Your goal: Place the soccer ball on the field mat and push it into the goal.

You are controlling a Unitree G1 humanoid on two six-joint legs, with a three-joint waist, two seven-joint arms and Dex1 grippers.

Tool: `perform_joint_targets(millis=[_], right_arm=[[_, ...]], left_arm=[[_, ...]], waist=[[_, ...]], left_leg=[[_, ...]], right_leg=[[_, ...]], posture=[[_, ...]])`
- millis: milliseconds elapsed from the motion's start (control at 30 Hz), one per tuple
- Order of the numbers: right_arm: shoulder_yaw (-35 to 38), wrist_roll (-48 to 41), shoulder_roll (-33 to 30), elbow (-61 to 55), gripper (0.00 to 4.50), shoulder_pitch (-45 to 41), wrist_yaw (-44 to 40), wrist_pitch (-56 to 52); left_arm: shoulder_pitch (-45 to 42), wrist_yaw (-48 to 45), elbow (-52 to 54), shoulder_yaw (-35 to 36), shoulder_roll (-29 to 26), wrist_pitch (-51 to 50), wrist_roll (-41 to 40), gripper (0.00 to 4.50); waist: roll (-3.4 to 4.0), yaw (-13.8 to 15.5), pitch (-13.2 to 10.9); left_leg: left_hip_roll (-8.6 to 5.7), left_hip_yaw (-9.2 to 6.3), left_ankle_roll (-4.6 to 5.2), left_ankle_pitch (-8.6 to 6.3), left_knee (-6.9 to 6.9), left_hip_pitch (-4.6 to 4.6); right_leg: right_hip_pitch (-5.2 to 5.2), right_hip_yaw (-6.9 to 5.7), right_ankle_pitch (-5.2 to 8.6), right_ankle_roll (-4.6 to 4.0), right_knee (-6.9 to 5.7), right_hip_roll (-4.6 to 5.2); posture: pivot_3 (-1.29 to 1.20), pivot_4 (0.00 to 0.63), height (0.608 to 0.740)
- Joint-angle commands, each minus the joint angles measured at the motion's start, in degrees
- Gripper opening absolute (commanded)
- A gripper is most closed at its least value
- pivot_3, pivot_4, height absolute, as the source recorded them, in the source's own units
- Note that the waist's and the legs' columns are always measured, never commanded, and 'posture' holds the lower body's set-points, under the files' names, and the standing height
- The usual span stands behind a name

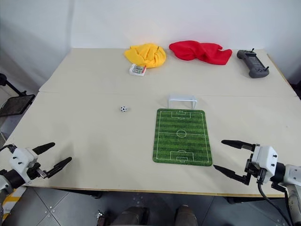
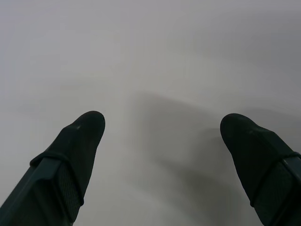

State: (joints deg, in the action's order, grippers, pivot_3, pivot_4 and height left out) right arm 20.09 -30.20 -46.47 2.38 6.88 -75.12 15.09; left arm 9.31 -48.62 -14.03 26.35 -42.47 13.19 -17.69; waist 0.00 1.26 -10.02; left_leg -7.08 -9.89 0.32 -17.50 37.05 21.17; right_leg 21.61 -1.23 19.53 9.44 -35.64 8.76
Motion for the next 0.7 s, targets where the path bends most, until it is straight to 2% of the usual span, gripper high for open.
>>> perform_joint_targets(millis=[33, 133, 300, 533, 600, 700], right_arm=[[0.6, -1.5, 1.2, -1.8, 4.50, 0.0, 0.7, -0.7], [1.3, -5.9, 3.6, -7.5, 4.50, -0.2, 5.1, -5.9], [2.2, -12.3, 9.7, -16.9, 4.50, -0.9, 10.3, -7.8], [3.0, -11.4, 11.9, -19.6, 4.50, -0.2, 12.9, -6.9], [4.4, -10.6, 11.6, -17.9, 4.50, 1.2, 11.8, -5.4], [7.7, -9.5, 10.1, -13.6, 4.50, 2.5, 9.4, -3.2]], left_arm=[[-0.3, 0.1, -0.6, 0.7, -0.2, 1.3, -0.2, 4.46], [-1.0, -0.7, -1.4, 0.9, 0.1, 0.5, -1.5, 4.46], [-2.2, -5.4, -3.9, 2.2, -0.5, -3.5, -6.7, 4.46], [-6.2, -7.9, -2.3, 1.6, -0.3, -10.5, -11.4, 4.46], [-10.9, -6.0, 0.9, -0.7, 0.7, -14.7, -12.6, 4.46], [-23.7, -1.7, 2.5, -7.8, 3.9, -20.0, -10.0, 4.46]], waist=[[0.00, 0.0, 0.0], [0.01, 0.0, 0.0], [0.02, 0.0, 0.0], [0.00, 0.3, 0.0], [0.00, 0.6, 0.0], [0.01, 1.8, 0.0]], left_leg=[[0.06, 0.03, -0.02, -0.01, 0.00, -0.01], [0.25, 0.12, -0.08, -0.05, 0.00, -0.03], [0.40, 0.22, -0.15, -0.10, 0.00, -0.04], [0.42, 0.22, -0.15, -0.10, 0.02, -0.03], [0.41, 0.21, -0.15, -0.10, 0.02, -0.02], [0.34, 0.17, -0.13, -0.09, 0.10, -0.02]], right_leg=[[0.01, 0.04, -0.01, -0.02, 0.02, -0.07], [0.06, 0.13, -0.06, -0.12, 0.02, -0.22], [0.13, 0.19, -0.09, -0.19, 0.01, -0.31], [0.13, 0.20, -0.10, -0.20, 0.00, -0.32], [0.13, 0.20, -0.10, -0.20, 0.00, -0.32], [0.07, 0.20, -0.12, -0.19, -0.02, -0.32]], posture=[[0.00, 0.150, 0.740], [0.00, 0.150, 0.740], [0.00, 0.150, 0.740], [0.00, 0.150, 0.740], [0.00, 0.150, 0.740], [0.00, 0.150, 0.740]])
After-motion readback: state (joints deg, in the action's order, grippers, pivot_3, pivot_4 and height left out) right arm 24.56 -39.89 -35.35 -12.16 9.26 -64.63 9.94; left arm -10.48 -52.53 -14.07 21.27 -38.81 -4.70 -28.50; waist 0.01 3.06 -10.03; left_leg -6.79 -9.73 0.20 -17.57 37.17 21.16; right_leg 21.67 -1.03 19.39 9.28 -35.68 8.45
